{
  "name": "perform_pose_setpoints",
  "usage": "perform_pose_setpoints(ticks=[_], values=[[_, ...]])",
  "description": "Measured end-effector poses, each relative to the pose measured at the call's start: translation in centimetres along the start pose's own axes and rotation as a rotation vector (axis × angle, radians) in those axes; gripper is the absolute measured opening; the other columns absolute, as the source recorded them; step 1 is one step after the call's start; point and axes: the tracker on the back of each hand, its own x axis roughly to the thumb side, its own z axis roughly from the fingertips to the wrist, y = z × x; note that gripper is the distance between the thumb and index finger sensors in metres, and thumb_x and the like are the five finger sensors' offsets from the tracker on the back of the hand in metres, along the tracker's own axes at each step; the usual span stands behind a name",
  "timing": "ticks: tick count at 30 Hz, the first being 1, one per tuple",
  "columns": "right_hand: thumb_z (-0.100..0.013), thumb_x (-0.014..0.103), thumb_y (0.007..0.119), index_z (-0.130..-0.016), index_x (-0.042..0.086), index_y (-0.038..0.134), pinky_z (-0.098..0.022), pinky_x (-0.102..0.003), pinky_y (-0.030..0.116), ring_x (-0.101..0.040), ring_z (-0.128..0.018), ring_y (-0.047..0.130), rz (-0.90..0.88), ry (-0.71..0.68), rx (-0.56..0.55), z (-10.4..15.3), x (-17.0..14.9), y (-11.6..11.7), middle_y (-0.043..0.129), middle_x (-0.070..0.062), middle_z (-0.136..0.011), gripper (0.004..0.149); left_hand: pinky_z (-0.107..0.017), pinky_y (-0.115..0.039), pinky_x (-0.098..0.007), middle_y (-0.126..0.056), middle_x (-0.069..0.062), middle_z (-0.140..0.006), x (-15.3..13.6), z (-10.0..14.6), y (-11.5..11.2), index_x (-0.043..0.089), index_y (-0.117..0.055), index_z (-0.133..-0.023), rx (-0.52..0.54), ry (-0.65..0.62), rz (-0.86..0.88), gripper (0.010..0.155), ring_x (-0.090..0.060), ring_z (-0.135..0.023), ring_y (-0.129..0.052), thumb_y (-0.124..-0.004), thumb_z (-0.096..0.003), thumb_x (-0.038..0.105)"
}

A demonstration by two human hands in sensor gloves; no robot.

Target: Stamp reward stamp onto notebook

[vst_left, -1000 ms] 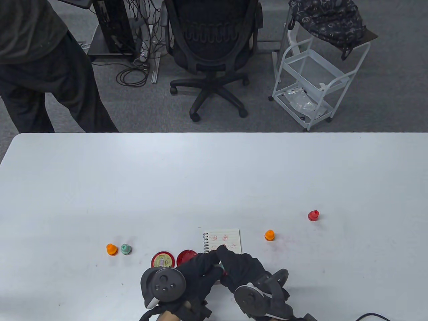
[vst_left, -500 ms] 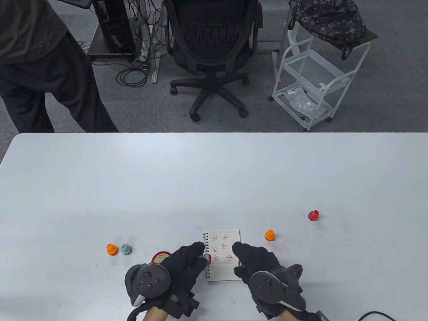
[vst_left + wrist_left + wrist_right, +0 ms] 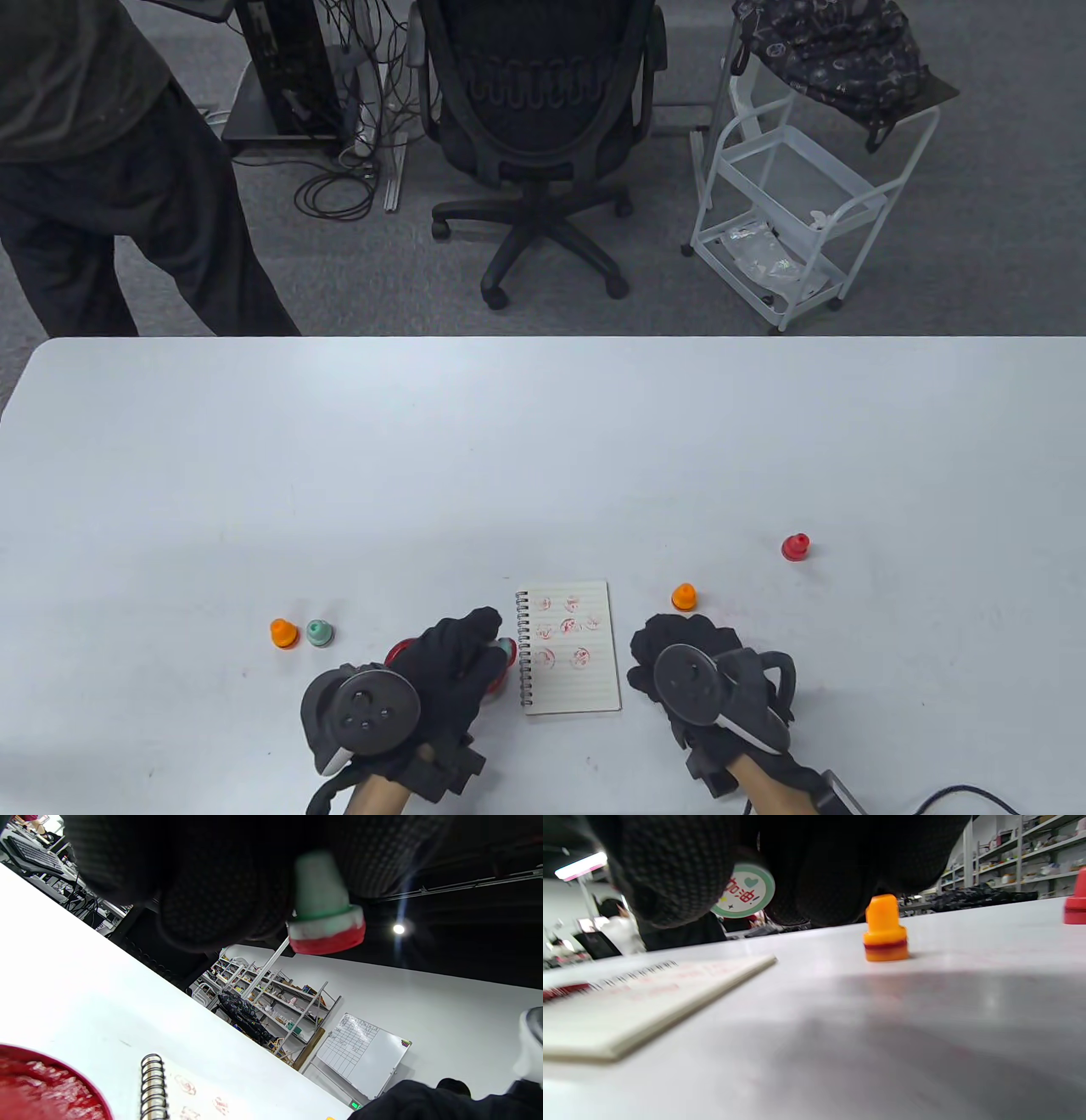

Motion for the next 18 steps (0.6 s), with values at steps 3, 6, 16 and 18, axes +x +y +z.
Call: perform_pose_setpoints(ticks=[3,6,16,18], values=[[-0.033,0.045,0.086,-0.076,0.038,0.073,-0.066,-0.046,0.066,-0.018,-0.076,0.082,0.1,0.027,0.058,-0.6,0.1,1.0,0.078,0.01,-0.091,0.045,-0.044,-0.084,-0.05,-0.096,-0.01,-0.075,0.0,0.0,0.0,0.006,-0.082,-0.091,-0.005,-0.004,-0.014,0.05,-0.03,-0.05,-0.101,-0.082,-0.0499,0.034],[-0.034,0.042,0.087,-0.079,0.04,0.07,-0.068,-0.049,0.063,-0.019,-0.08,0.08,0.094,0.028,0.096,-0.9,0.2,1.6,0.076,0.012,-0.093,0.047,-0.044,-0.084,-0.05,-0.096,-0.01,-0.075,0.0,0.0,0.1,0.006,-0.082,-0.092,-0.005,-0.007,-0.022,0.05,-0.03,-0.05,-0.101,-0.082,-0.05,0.034],[-0.034,0.044,0.084,-0.084,0.039,0.068,-0.067,-0.051,0.065,-0.022,-0.079,0.084,0.051,0.006,0.134,-1.0,0.2,1.6,0.078,0.008,-0.095,0.052,-0.044,-0.084,-0.05,-0.096,-0.01,-0.075,0.1,-0.1,-0.1,0.007,-0.082,-0.091,-0.022,-0.022,-0.056,0.05,-0.03,-0.05,-0.101,-0.082,-0.05,0.034],[-0.034,0.043,0.084,-0.084,0.039,0.069,-0.067,-0.051,0.066,-0.023,-0.079,0.084,0.081,-0.01,0.134,-0.8,0.4,1.5,0.078,0.007,-0.095,0.052,-0.044,-0.084,-0.05,-0.096,-0.01,-0.075,0.1,-0.1,0.0,0.006,-0.082,-0.091,-0.025,-0.025,-0.064,0.05,-0.03,-0.05,-0.101,-0.082,-0.05,0.034]])
